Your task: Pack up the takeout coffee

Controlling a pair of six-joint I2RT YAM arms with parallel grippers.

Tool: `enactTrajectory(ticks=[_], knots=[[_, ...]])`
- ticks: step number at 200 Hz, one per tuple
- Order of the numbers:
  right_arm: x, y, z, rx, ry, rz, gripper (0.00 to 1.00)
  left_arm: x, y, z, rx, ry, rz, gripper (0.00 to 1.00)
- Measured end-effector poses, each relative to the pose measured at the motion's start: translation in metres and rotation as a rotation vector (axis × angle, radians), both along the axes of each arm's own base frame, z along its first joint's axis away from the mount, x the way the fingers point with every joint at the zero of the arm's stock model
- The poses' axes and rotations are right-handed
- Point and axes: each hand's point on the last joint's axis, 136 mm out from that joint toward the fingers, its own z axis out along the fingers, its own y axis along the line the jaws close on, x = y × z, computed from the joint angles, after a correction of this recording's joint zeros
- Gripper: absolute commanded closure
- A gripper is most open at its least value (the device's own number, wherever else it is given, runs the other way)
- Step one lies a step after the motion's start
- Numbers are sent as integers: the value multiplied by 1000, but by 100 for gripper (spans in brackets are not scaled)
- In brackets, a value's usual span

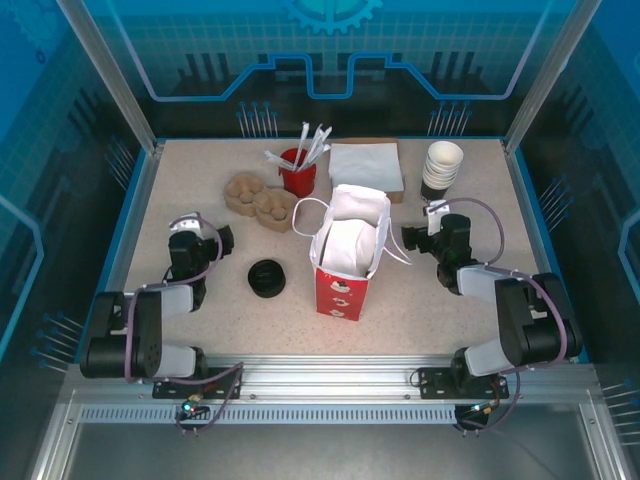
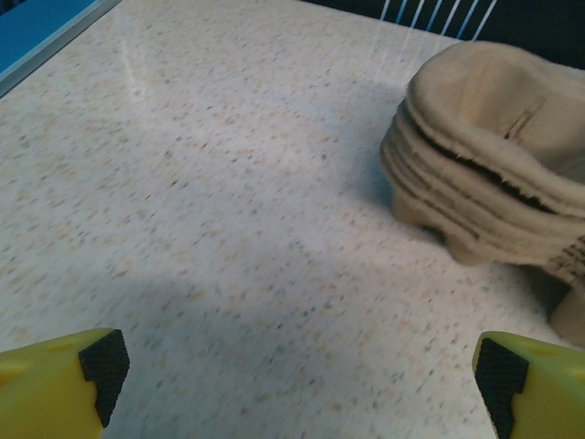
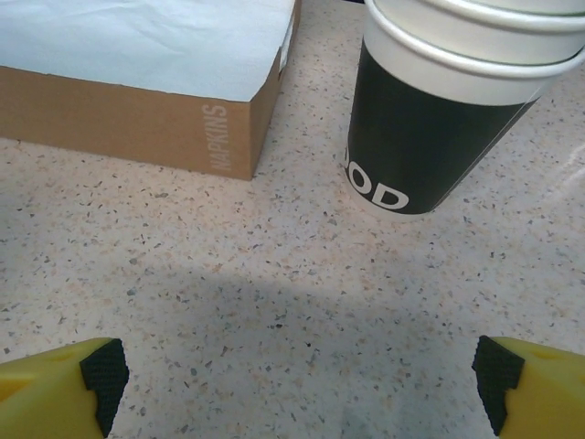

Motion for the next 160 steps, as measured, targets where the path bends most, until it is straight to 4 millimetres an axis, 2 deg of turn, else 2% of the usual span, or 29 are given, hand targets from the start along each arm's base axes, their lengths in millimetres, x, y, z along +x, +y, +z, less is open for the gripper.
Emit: enactTrajectory(ticks=[63,90,110,160], knots=[[4,2,8,28,-45,25,0,11,-11,15,-6,-76,-57,1],[4,2,8,40,-70,36,0,22,-32,3,33,-46,-131,1],[0,2,0,42,-55,41,0,24,-43,-8,54,-12,-168,1],[3,4,4,54,-78,54,0,25,-37,-4,85,-25,-137,1]])
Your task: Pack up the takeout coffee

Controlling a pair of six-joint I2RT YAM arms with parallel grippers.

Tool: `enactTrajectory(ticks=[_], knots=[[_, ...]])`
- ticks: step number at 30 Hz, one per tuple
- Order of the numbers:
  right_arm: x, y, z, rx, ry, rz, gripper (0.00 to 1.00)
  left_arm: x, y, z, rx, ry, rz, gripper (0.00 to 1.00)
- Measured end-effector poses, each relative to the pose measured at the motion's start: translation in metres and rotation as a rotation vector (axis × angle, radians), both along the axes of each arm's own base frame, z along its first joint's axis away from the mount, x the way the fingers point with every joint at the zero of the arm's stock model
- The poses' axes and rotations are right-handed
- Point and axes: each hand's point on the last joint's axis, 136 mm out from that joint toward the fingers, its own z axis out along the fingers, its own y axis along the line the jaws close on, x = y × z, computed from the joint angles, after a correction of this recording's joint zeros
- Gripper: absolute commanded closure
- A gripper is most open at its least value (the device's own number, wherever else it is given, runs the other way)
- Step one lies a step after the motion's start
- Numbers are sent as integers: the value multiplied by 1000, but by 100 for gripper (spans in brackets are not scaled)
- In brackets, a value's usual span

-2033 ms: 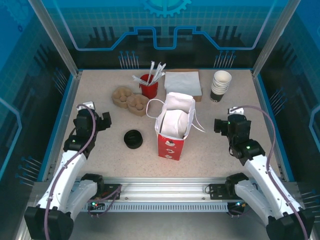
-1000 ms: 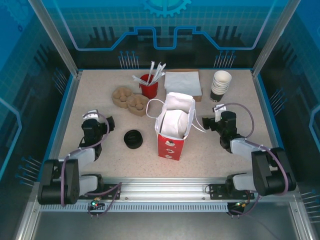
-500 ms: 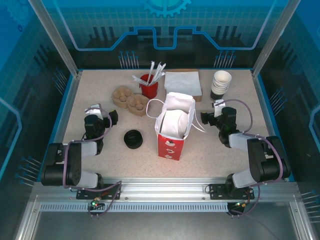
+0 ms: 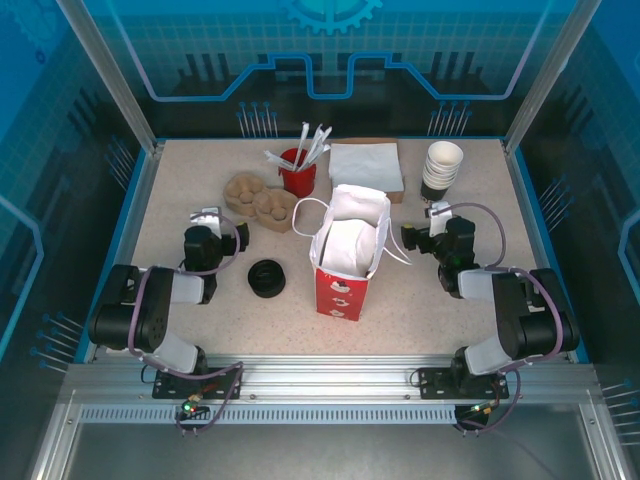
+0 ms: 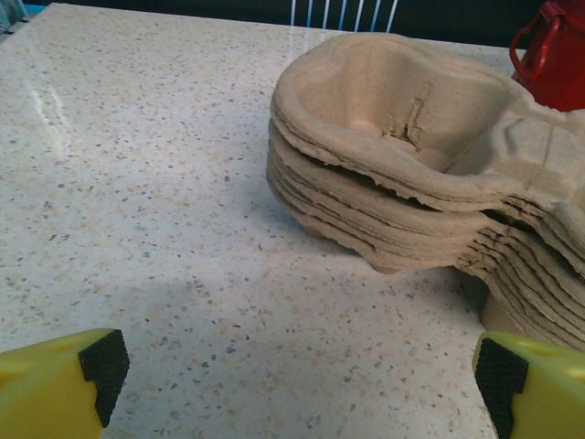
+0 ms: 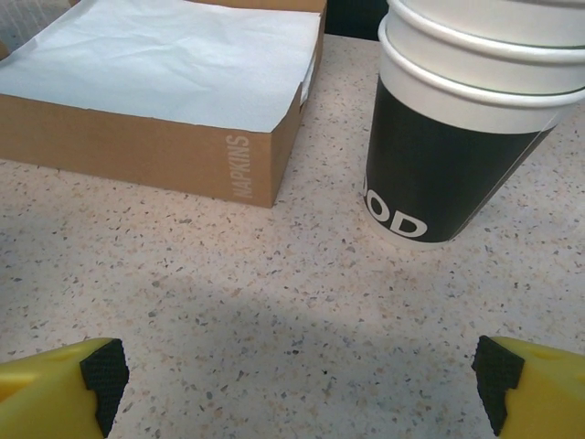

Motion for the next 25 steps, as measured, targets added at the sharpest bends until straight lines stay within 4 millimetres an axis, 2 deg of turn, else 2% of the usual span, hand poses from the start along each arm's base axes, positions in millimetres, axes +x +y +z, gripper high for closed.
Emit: enactTrajectory(ticks=[18,25], knots=[[1,-1,1,5,-6,4,0,1,3,3,14,-11,13,1],[1,0,1,9,-5,9,0,2,-5,2,3,-8,-35,1]])
